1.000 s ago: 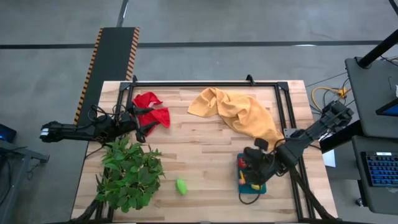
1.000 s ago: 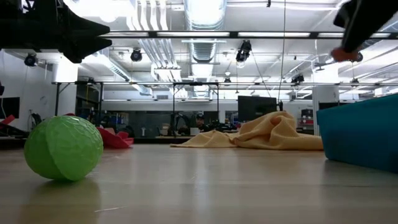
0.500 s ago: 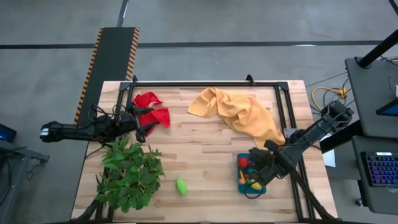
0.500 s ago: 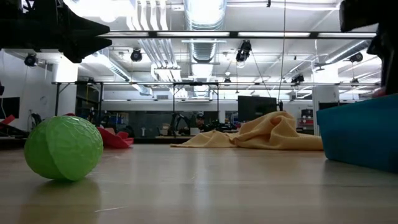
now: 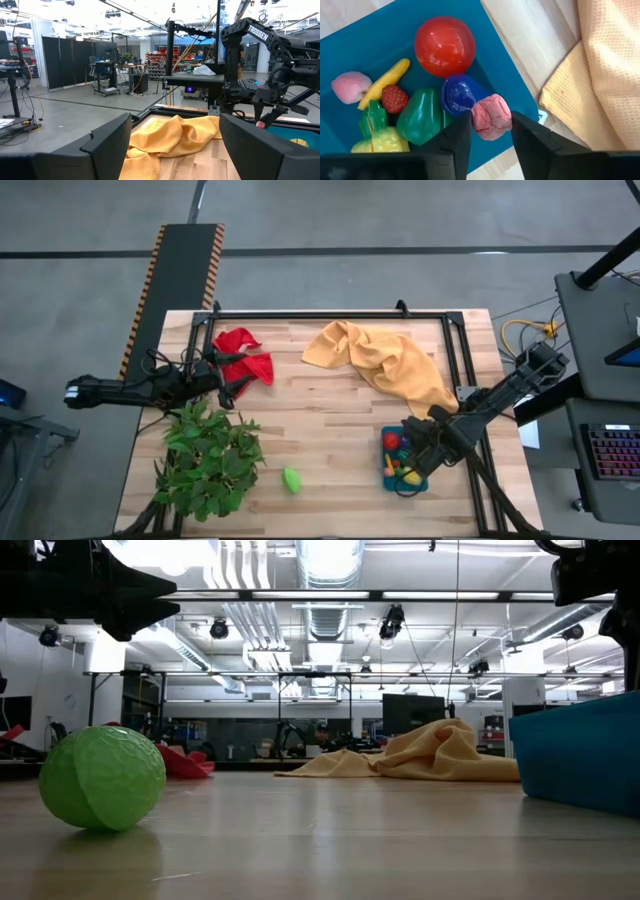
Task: Pick and placing Produce into tupperware
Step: Put the pink peach into the blue bin, then put the green melon into the blue bin
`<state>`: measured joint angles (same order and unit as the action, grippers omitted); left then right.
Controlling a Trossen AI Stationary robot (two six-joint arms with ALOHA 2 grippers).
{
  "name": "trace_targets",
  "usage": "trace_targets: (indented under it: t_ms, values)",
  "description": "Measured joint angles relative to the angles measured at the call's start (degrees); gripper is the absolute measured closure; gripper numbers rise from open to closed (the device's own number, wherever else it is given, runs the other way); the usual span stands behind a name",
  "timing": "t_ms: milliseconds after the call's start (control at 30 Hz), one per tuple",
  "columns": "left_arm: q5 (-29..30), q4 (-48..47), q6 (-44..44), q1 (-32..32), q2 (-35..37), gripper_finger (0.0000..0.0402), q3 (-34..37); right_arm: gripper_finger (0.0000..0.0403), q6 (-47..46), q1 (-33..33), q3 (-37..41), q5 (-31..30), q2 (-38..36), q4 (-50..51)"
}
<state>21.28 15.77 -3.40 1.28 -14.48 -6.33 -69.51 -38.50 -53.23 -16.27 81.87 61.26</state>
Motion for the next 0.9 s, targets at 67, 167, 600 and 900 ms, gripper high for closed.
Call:
trace_targets:
  t_ms: [67, 167, 600, 900]
  values:
    - [-0.01, 0.0, 0.0, 0.0, 0.0, 0.0114, 0.0, 0.0266, 0.0, 0.0, 0.0, 0.01, 0.0, -0.05]
    - [0.01, -0.02, 0.02, -0.02, 0.0, 0.0114, 0.0, 0.0242, 0.17, 0.0, 0.0, -0.18, 0.0, -0.01]
    - [0.01, 0.0, 0.01, -0.02, 0.0, 0.0114, 0.0, 0.0155, 10.94, 0.04, -1.29, -12.93, 0.0, -22.19]
    - [0.01, 0.0, 0.02, -0.02, 0.0, 0.0114, 0.0, 0.0148, 40.42, 0.32, -1.44, -13.97, 3.82, -67.69]
